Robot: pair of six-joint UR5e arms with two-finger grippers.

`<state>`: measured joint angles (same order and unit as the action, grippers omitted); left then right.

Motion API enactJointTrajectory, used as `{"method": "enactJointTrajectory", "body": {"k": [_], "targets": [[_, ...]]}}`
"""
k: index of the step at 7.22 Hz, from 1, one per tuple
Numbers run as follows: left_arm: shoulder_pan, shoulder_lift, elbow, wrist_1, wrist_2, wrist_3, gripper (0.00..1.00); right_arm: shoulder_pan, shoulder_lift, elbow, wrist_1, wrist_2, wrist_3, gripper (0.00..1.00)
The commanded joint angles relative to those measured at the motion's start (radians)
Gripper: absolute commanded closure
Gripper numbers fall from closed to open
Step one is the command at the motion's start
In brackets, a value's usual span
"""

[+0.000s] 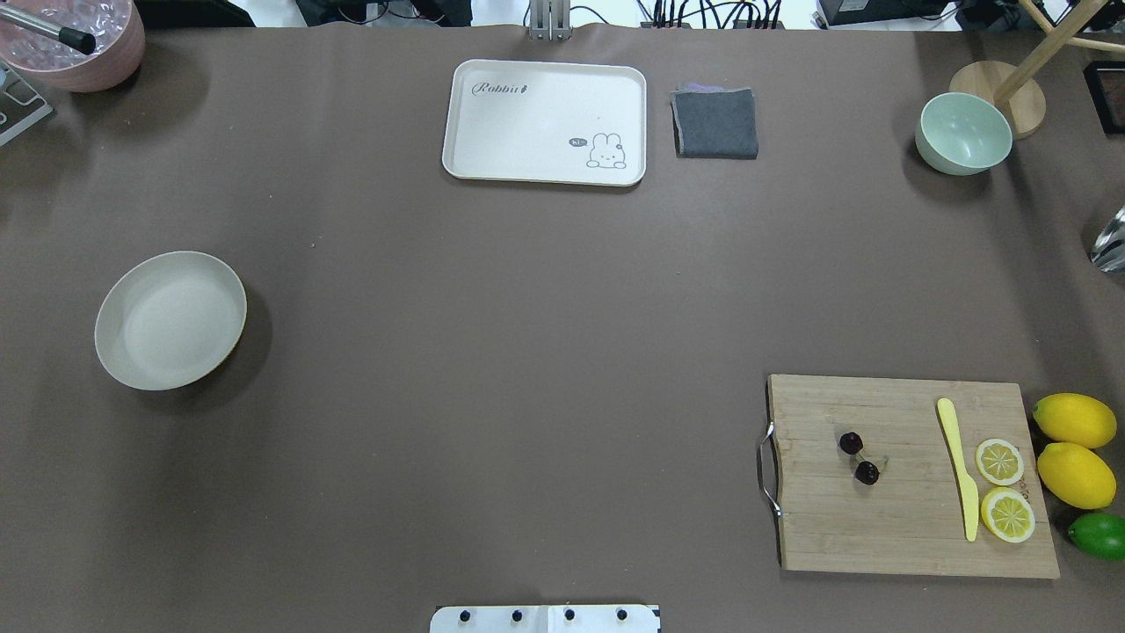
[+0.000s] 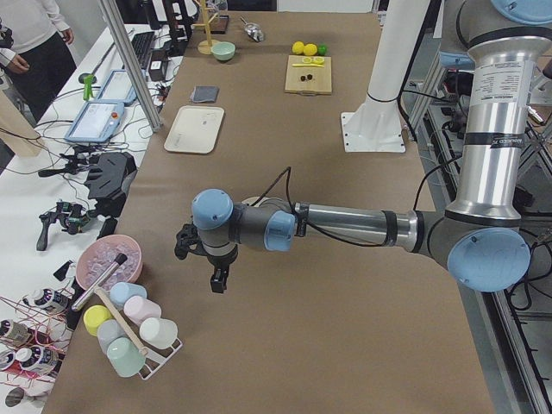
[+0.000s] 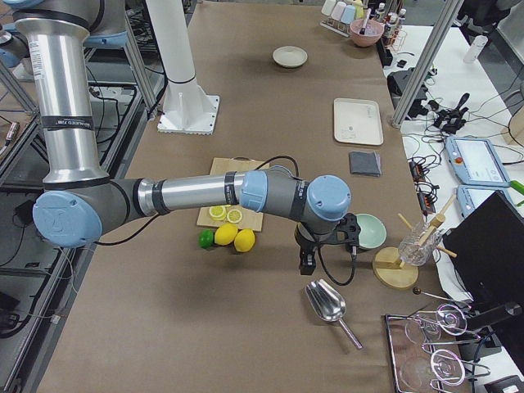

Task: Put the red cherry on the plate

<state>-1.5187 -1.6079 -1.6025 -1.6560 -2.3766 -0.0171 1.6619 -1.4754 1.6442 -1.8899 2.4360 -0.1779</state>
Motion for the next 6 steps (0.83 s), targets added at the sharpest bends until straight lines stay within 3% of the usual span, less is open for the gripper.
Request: {"method": "enactJointTrajectory", "body": {"k": [1, 2, 4, 6], "targets": [[0.0, -0.007, -0.017, 0.014, -0.039, -0.15, 0.02, -0.001, 0.001, 0.0, 0.0, 0.0, 0.0, 0.0], [0.0, -0.02, -0.034, 0.006, -0.096, -0.211, 0.02, 0.001, 0.001, 0.0, 0.0, 0.002, 0.0, 0.0], [0.006, -0.018, -0.004, 0.005, -0.198, -0.014, 0.02, 0.001, 0.0, 0.0, 0.0, 0.009, 0.001, 0.0], [0.049, -0.021, 0.037, -0.072, -0.349, -0.023, 0.02, 0.001, 0.0, 0.0, 0.0, 0.011, 0.001, 0.0]]}}
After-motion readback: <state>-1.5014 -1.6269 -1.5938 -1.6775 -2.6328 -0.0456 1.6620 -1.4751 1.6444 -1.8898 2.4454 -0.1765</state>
